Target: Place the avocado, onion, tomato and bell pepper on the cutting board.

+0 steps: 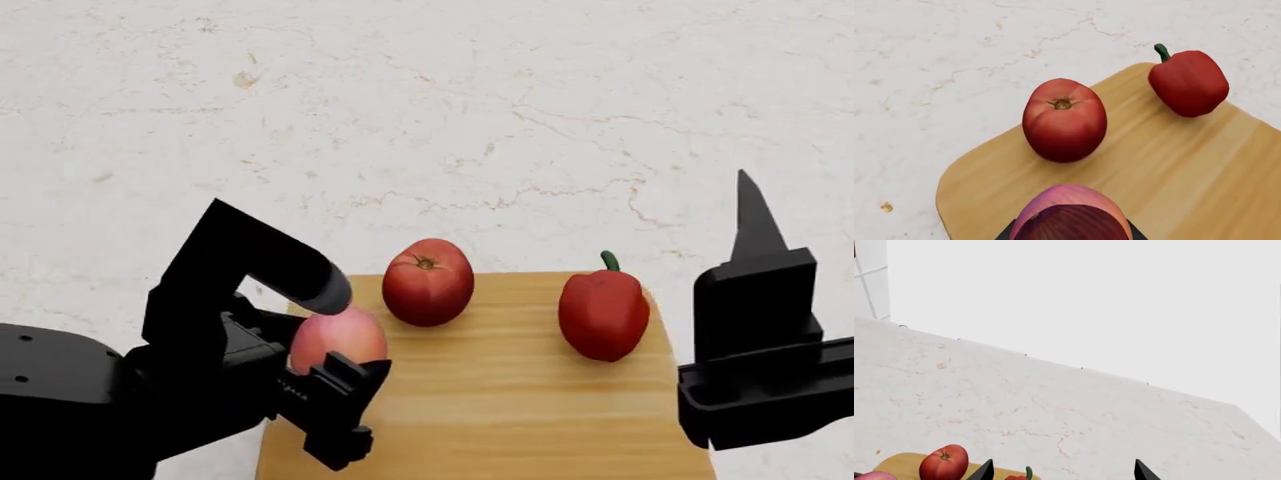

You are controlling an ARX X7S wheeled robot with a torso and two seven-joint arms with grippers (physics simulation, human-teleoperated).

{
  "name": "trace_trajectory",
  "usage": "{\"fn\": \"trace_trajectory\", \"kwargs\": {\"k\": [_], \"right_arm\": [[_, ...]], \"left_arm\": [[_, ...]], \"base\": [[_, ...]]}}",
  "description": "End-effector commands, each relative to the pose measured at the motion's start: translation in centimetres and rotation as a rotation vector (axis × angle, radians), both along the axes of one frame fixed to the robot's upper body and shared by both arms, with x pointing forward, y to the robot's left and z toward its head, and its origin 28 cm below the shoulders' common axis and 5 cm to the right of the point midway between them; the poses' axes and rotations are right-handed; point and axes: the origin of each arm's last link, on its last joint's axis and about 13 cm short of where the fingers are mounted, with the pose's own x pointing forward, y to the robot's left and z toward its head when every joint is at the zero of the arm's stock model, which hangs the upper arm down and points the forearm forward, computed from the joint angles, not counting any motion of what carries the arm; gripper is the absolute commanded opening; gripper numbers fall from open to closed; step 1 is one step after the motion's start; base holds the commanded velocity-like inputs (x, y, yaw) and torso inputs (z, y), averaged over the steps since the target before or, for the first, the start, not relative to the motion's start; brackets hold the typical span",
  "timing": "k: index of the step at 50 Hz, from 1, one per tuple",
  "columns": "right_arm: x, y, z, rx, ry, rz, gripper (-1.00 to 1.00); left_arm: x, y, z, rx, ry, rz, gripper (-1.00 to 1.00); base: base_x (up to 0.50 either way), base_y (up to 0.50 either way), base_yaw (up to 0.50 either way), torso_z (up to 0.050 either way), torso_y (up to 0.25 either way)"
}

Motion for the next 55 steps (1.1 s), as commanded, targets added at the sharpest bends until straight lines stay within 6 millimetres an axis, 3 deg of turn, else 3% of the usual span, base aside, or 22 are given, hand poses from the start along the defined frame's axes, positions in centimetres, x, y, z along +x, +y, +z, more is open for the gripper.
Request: {"fn": "trace_trajectory", "kwargs": {"k": [1, 13, 14, 25, 43, 55], "right_arm": [[0.1, 0.1, 0.4, 0.003, -0.044, 0.033, 1.00], [0.1, 0.1, 0.3, 0.005, -0.045, 0.037, 1.00], [0.1, 0.1, 0.3, 0.007, -0.045, 0.041, 1.00], [0.2, 0.2, 0.2, 0.009, -0.044, 0.046, 1.00], [-0.1, 0.3, 0.7, 0.003, -0.054, 0.048, 1.00], [-0.6, 0.2, 1.4, -0.017, -0.055, 0.057, 1.00]], "left_arm": [[-0.1, -0.8, -0.5, -0.022, 0.011, -0.023, -1.00], [-0.4, -0.9, 0.1, -0.028, -0.003, -0.029, -1.00], [-0.4, -0.9, 0.3, -0.034, -0.008, -0.024, 1.00], [-1.1, -1.0, 1.1, -0.056, -0.031, -0.037, 1.00], [-4.4, -0.7, 5.3, -0.142, -0.139, -0.069, 1.00], [-6.2, 2.5, 6.4, -0.166, -0.202, 0.030, 1.00]], "base": [[0.00, 0.00, 0.00, 0.000, 0.000], [0.00, 0.00, 0.00, 0.000, 0.000], [0.00, 0.00, 0.00, 0.000, 0.000], [0.00, 0.00, 0.00, 0.000, 0.000], [0.00, 0.00, 0.00, 0.000, 0.000], [0.00, 0.00, 0.00, 0.000, 0.000]]}}
